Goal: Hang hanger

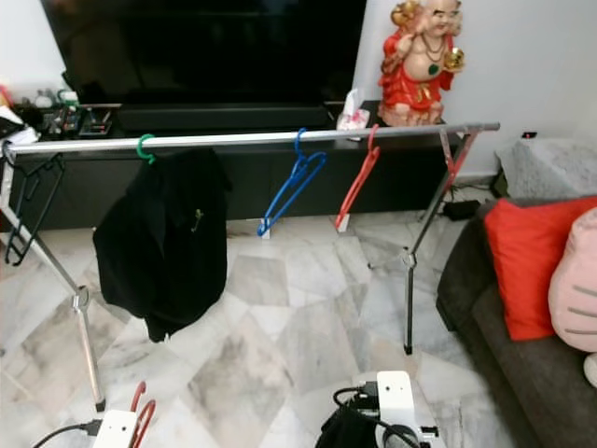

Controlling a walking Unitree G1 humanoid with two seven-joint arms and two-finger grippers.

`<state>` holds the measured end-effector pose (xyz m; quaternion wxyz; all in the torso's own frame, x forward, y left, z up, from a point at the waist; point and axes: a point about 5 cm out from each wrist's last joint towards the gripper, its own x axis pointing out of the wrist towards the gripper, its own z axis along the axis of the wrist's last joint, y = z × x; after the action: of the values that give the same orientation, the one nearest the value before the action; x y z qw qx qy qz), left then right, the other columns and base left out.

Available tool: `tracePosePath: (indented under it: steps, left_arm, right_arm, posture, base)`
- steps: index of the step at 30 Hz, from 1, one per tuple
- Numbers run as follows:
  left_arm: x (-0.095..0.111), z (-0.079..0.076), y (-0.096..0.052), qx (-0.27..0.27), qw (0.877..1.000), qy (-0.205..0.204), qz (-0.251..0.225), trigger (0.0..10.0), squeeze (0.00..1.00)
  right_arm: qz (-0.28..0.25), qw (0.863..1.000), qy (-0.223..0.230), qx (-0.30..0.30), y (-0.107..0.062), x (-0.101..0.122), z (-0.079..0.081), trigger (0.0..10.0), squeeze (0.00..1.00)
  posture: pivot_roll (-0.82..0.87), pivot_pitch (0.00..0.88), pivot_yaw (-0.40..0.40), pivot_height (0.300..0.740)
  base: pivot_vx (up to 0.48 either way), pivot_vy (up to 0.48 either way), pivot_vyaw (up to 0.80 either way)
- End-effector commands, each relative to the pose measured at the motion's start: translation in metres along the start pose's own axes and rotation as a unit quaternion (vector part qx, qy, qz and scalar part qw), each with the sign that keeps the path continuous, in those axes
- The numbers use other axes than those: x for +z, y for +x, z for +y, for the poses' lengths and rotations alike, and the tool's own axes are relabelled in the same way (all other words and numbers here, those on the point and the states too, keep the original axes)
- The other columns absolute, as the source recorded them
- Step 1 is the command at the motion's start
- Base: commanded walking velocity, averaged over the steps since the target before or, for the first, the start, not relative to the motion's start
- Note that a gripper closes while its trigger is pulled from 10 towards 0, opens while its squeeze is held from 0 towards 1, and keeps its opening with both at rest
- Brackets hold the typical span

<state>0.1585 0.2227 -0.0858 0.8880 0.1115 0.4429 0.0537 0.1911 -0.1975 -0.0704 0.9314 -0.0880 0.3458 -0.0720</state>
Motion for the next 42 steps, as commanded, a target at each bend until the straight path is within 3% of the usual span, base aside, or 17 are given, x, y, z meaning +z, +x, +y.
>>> tracePosePath:
  steps: [1,32,42]
  left_arm:
    - [-0.003,0.001,-0.001,0.000,1.000,-0.001,0.005,10.0,0.00]
    - [0.001,0.001,0.000,-0.005,1.000,0.006,0.000,10.0,0.00]
    - [-0.001,0.002,0.000,-0.003,1.000,0.007,0.002,10.0,0.00]
  right_arm:
    - [0.000,1.000,0.002,-0.002,0.000,-0.001,-0.001,10.0,0.00]
    - [-0.016,1.000,0.004,-0.002,0.000,0.005,0.005,10.0,0.00]
    - [-0.027,1.000,0.007,-0.003,0.001,0.009,0.006,10.0,0.00]
  posture:
    - [-0.05,0.000,0.002,0.740]
    - [-0.05,0.000,0.011,0.740]
    - [-0.04,0.000,0.010,0.740]
  base:
    - [0.000,0.270,0.00]
    - [0.000,0.269,0.00]
    - [0.000,0.000,0.00]
